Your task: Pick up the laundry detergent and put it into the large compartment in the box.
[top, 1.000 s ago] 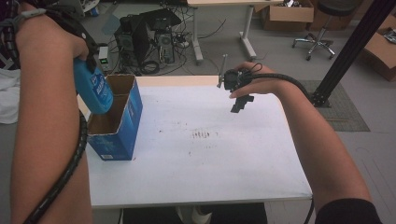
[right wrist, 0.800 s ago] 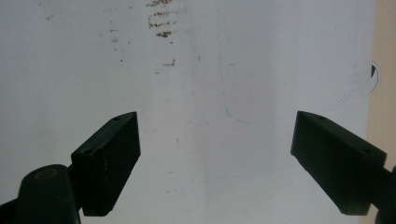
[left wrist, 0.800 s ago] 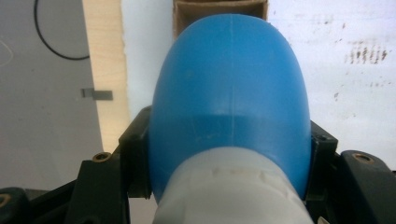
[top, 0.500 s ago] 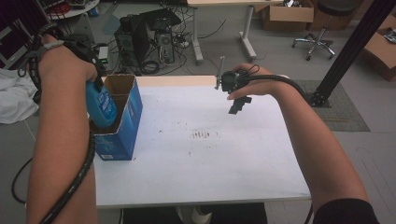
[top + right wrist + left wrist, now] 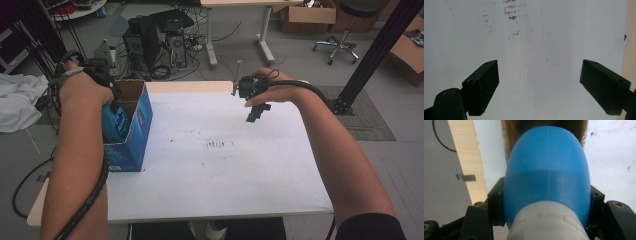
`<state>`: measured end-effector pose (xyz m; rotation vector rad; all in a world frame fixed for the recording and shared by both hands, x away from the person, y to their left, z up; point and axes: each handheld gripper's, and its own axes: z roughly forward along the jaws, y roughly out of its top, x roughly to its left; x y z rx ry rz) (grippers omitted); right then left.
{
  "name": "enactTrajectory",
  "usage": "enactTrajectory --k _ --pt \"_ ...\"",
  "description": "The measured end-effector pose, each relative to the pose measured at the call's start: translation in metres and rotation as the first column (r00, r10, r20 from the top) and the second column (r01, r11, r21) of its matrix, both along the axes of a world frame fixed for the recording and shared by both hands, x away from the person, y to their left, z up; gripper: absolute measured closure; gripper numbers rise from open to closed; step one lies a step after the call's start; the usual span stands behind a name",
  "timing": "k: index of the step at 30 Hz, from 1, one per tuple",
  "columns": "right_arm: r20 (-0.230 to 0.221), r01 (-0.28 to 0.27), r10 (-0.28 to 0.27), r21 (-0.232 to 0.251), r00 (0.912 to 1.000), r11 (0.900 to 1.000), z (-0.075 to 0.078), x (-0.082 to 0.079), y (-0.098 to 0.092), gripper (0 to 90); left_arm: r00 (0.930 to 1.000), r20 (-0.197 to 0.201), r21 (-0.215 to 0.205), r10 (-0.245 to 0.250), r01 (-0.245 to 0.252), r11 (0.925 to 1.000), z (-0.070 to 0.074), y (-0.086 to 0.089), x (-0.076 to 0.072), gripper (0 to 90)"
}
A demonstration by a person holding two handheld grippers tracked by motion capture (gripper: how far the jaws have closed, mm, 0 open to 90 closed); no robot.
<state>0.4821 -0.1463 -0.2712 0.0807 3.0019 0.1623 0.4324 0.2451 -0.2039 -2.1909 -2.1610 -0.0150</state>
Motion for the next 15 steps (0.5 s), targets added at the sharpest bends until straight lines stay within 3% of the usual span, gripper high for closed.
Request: enactTrajectory --k 5,15 --pt "-0.002 0.001 -0.001 -0.004 1.0 1.0 -0.002 0.0 0.0 15.7 0.9999 -0.011 0.002 -0.004 0.004 1.0 -0.02 0.0 0.001 38.1" --pt "-0.003 -0.002 0.002 0.01 1.0 1.0 -0.001 0.001 0.003 15.7 0.9996 -0.022 0.002 -0.019 0.019 0.9998 -0.044 -0.001 0.005 38.1"
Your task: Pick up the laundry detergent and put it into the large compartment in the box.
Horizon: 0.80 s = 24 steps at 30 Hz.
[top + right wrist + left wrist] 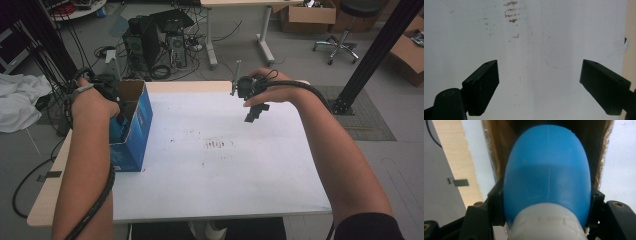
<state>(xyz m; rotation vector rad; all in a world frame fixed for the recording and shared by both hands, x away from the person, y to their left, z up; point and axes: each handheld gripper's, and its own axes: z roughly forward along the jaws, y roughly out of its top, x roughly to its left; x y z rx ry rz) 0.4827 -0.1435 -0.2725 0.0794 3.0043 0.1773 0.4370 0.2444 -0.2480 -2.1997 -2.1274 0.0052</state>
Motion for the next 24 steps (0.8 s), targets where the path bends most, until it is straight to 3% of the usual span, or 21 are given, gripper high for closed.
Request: enactTrajectory --k 18,21,24 --pt "-0.007 0.012 -0.012 0.001 0.9999 1.0 -0.006 0.001 -0.006 15.7 0.9994 -0.021 0.025 -0.027 0.028 0.9993 -0.035 -0.003 0.003 38.1" --pt "-0.008 0.013 -0.013 0.0 0.9999 1.0 -0.007 0.0 -0.007 15.7 0.9996 0.008 0.02 -0.027 0.027 0.9994 -0.036 -0.001 0.003 38.0" --pt "-0.01 0.015 -0.015 -0.004 0.9998 1.0 -0.008 0.001 -0.008 15.7 0.9996 0.009 0.014 -0.026 0.026 0.9996 -0.036 0.0 0.002 38.0"
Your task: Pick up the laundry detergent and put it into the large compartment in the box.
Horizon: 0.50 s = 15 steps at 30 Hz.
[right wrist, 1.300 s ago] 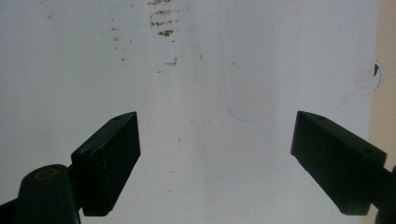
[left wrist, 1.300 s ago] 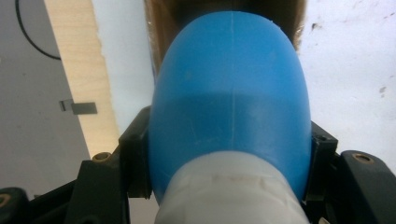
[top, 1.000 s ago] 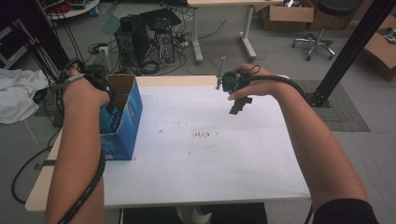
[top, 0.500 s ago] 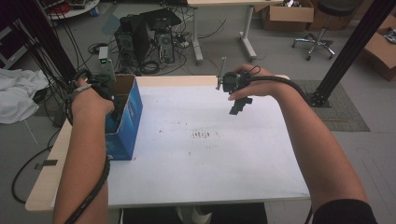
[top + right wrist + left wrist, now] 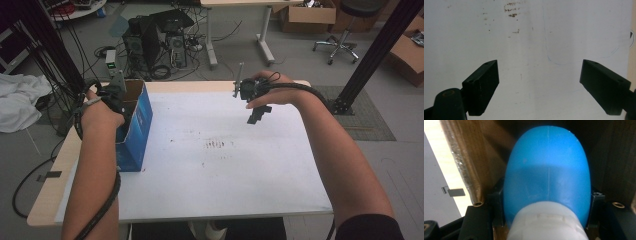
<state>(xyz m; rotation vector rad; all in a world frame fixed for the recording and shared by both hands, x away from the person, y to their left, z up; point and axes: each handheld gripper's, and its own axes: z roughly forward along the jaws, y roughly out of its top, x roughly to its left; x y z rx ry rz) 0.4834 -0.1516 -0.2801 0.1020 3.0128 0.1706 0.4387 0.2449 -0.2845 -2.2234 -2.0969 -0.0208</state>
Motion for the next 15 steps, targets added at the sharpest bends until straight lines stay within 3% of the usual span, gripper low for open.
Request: enactTrajectory --k 4,15 --pt "0.001 -0.004 0.004 0.006 1.0 1.0 0.0008 -0.0003 0.0007 15.7 0.9997 0.004 -0.006 0.022 -0.022 0.9997 -0.0005 0.002 -0.0012 37.7" --pt "0.002 -0.004 0.004 0.0 1.0 1.0 0.001 -0.0014 0.0007 15.7 0.9996 0.008 0.001 0.027 -0.027 0.9996 -0.0005 0.0003 -0.0012 37.6"
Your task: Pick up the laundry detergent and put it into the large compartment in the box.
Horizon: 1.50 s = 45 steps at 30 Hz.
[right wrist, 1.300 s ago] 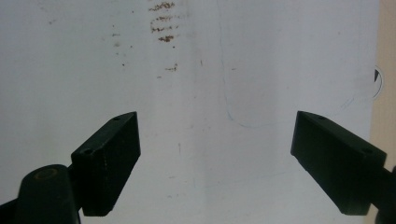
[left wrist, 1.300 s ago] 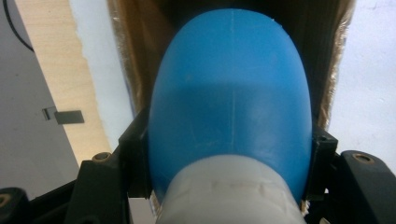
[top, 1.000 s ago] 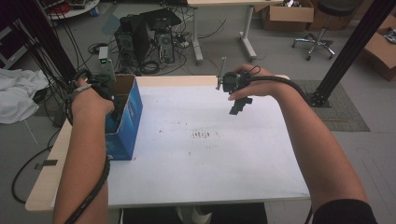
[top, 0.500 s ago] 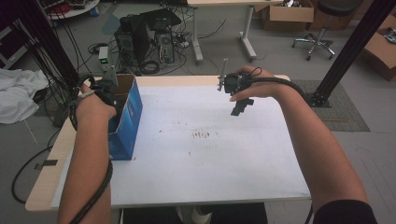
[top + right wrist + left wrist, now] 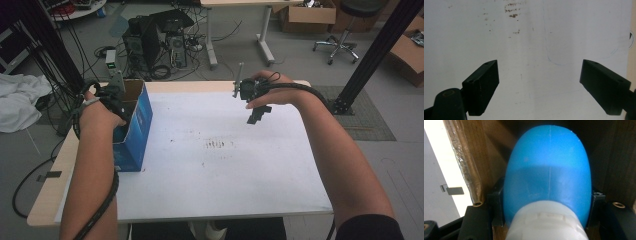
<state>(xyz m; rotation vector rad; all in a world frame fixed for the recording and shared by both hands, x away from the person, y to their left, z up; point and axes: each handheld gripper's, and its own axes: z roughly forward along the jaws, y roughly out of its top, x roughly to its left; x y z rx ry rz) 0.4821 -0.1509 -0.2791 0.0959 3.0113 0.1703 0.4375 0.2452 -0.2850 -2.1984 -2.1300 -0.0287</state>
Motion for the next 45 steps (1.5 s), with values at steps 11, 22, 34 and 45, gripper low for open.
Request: enactTrajectory --k 11,22,34,45 --pt "0.0 0.0 0.0 -0.003 1.0 1.0 0.001 -0.002 -0.001 15.7 0.9999 -0.007 -0.051 0.009 -0.01 0.9987 -0.001 0.003 -0.003 33.1" --pt "-0.003 -0.006 0.006 -0.006 1.0 1.0 0.0 -0.002 0.001 15.7 0.9998 0.013 -0.041 -0.014 0.014 0.9991 0.007 0.0 -0.002 29.4" --pt "0.0 -0.008 0.008 -0.005 1.0 1.0 0.001 -0.002 0.002 15.7 0.9995 0.023 -0.025 -0.021 0.022 0.9995 0.016 -0.001 -0.004 27.4" --pt "0.001 -0.013 0.013 -0.004 0.9999 1.0 0.001 -0.001 0.005 15.7 0.9984 0.049 -0.004 -0.029 0.029 0.9996 0.031 -0.001 -0.007 22.1"
